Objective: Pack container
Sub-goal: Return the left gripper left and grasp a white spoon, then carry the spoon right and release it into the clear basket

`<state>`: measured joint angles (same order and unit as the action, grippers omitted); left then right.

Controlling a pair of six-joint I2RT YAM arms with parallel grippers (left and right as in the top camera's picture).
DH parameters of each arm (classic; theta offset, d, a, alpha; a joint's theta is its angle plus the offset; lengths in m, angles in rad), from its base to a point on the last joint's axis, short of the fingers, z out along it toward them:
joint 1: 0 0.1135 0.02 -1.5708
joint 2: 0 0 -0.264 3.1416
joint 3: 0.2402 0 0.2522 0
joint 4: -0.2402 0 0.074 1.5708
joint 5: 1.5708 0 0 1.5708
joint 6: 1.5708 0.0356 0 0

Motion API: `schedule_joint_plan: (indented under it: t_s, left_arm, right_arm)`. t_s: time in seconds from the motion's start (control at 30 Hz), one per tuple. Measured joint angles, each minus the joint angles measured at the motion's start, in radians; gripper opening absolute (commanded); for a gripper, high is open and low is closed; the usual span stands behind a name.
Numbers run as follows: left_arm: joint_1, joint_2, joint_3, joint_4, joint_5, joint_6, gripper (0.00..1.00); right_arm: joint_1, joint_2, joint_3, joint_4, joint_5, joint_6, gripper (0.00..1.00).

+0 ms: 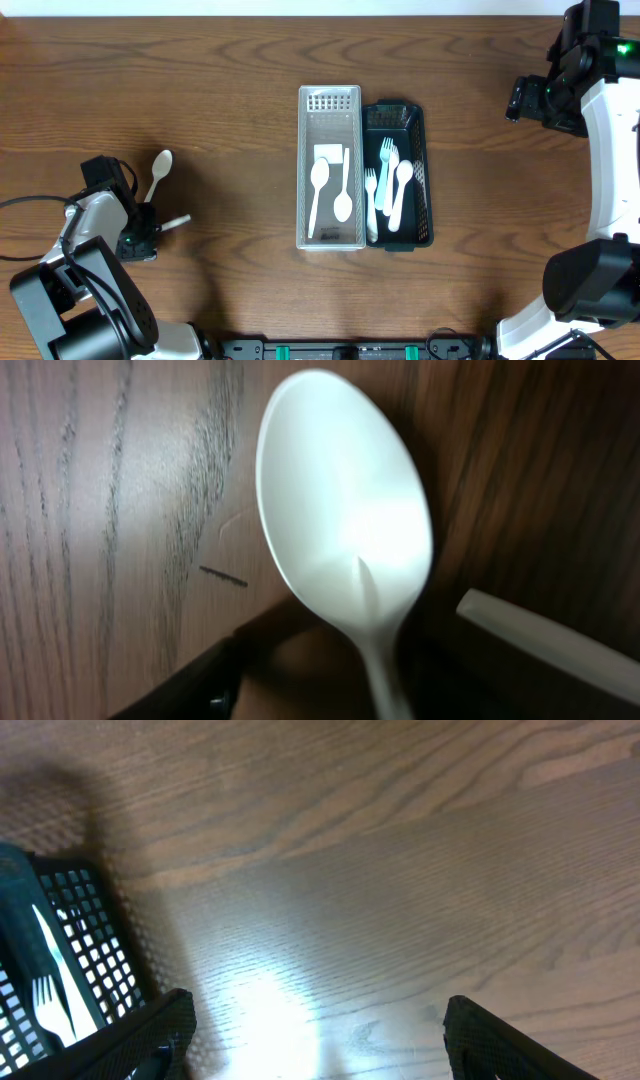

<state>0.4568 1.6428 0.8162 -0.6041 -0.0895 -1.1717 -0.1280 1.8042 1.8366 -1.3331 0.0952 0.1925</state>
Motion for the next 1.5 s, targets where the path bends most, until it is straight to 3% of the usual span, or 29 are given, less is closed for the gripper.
schedule_joint_plan:
  t_s: [0.37, 0.67, 0.9, 1.1, 1.23, 1.5]
  left_arm:
    - [0.0, 0.0, 0.0, -0.004, 0.012, 0.002, 0.06]
    - [0.002, 0.0, 0.003, -0.007, 0.032, 0.014, 0.06]
    - [-0.033, -0.027, 0.042, -0.061, 0.161, 0.146, 0.05]
    - [-0.211, -0.177, 0.218, -0.153, 0.2, 0.312, 0.06]
    - [-0.409, -0.25, 0.385, -0.188, 0.214, 0.476, 0.06]
    - [-0.818, -0.211, 0.584, -0.181, 0.172, 0.844, 0.06]
  right_arm:
    - [0.0, 0.0, 0.0, -0.002, 0.0, 0.0, 0.83]
    - [0.0, 0.0, 0.0, -0.002, 0.0, 0.0, 0.83]
    - [0.0, 0.0, 0.0, -0.002, 0.001, 0.0, 0.83]
    - [0.0, 0.0, 0.0, 0.008, 0.003, 0.0, 0.83]
    - [0.0, 0.0, 0.0, 0.014, 0.004, 0.0, 0.83]
    - [0.0, 0.0, 0.0, 0.036, 0.003, 0.0, 0.83]
